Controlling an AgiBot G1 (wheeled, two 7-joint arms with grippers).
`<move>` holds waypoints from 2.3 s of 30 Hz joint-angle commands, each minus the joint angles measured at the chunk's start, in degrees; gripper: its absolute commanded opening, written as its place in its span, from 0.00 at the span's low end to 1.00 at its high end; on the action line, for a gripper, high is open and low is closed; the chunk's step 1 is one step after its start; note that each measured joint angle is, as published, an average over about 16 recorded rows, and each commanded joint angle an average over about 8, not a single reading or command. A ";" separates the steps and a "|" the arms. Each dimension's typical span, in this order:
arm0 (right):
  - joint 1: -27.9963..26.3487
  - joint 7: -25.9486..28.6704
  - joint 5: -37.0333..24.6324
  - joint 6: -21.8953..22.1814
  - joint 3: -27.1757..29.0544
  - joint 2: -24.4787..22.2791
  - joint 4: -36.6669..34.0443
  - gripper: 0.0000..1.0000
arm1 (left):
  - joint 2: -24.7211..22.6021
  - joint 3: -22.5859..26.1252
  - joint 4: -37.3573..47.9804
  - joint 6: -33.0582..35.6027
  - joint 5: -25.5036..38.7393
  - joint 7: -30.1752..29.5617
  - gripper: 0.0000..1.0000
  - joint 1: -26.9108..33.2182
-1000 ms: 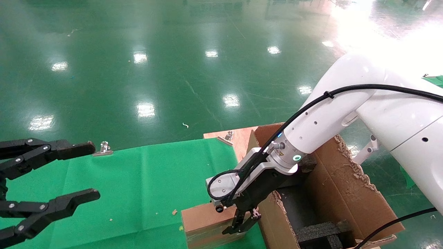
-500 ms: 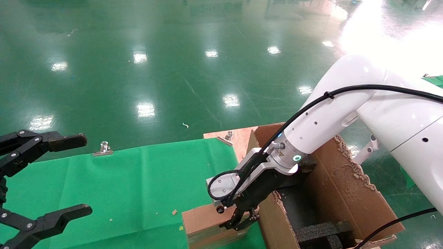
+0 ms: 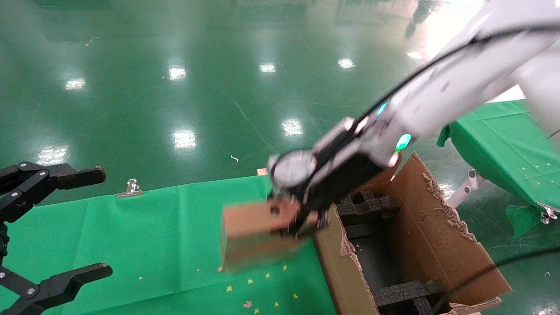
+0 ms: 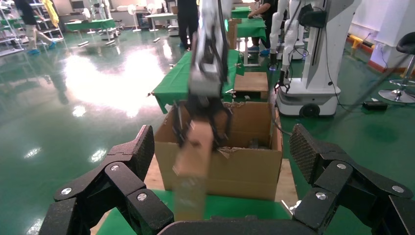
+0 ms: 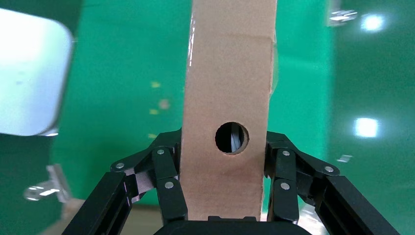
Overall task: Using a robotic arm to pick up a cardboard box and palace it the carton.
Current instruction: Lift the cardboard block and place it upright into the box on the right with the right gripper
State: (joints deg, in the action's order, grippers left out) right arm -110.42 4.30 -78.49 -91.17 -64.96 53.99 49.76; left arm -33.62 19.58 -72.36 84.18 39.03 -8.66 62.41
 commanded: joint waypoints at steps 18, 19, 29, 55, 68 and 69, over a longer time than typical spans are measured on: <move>-17.45 -11.41 7.27 -0.15 -11.70 -3.20 -14.47 0.00 | 0.00 0.01 0.00 0.00 -0.01 0.01 1.00 0.00; -18.24 -11.75 7.07 -0.18 -12.58 -3.82 -15.04 0.00 | 0.01 0.02 0.00 0.00 -0.01 0.01 1.00 0.00; -26.35 -12.20 4.41 -0.50 -22.76 -10.47 -18.96 0.00 | 0.01 0.02 0.00 -0.01 -0.01 0.01 1.00 0.01; -16.24 6.17 16.63 5.88 -30.99 -21.22 -38.40 0.00 | 0.02 0.04 0.00 -0.01 -0.03 0.02 1.00 0.01; -10.96 16.31 19.29 5.41 -30.36 -24.58 -38.87 0.00 | 0.02 0.05 0.00 -0.02 -0.04 0.03 1.00 0.01; -10.83 16.73 19.31 5.42 -30.41 -24.72 -38.58 0.00 | 0.02 0.05 0.00 -0.02 -0.04 0.03 1.00 0.01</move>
State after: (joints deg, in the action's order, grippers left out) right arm -121.41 20.49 -59.01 -85.62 -95.24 29.35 11.01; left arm -33.60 19.63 -72.35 84.15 38.99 -8.64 62.42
